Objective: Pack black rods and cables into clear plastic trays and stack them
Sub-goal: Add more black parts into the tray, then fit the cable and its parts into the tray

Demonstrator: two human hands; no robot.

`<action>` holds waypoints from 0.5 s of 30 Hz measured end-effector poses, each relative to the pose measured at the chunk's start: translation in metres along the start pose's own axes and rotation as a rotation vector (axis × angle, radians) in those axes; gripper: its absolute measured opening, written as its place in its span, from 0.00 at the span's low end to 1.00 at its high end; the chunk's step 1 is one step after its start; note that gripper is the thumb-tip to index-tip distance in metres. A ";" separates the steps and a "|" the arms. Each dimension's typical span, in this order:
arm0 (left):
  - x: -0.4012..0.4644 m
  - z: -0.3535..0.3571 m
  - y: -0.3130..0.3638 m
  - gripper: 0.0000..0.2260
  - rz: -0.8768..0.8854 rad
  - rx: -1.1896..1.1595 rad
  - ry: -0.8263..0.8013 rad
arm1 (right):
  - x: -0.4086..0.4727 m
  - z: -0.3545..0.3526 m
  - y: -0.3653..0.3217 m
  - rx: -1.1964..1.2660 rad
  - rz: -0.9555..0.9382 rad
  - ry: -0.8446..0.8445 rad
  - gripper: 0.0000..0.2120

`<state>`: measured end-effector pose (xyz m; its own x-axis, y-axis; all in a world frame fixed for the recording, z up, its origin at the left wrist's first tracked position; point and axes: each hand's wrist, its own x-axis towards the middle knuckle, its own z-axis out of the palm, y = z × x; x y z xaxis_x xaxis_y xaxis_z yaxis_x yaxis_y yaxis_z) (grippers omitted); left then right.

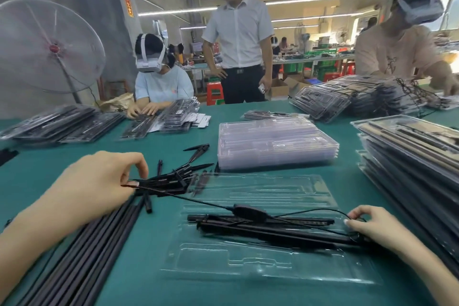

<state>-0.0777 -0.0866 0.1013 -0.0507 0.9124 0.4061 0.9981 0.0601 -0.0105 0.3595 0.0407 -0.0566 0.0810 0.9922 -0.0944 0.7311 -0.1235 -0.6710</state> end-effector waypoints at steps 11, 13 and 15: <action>-0.020 0.089 -0.049 0.26 0.347 0.141 -0.428 | -0.006 0.001 -0.002 0.073 -0.009 0.024 0.06; -0.023 0.098 -0.043 0.27 0.356 0.126 -0.488 | -0.006 0.001 0.000 0.084 -0.004 0.023 0.05; -0.024 0.105 -0.020 0.20 0.372 0.121 -0.403 | -0.004 0.002 0.002 0.077 -0.006 0.035 0.05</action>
<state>-0.1002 -0.0675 -0.0041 0.2710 0.9622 -0.0264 0.9416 -0.2707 -0.2004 0.3590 0.0365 -0.0588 0.1011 0.9927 -0.0654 0.6778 -0.1169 -0.7259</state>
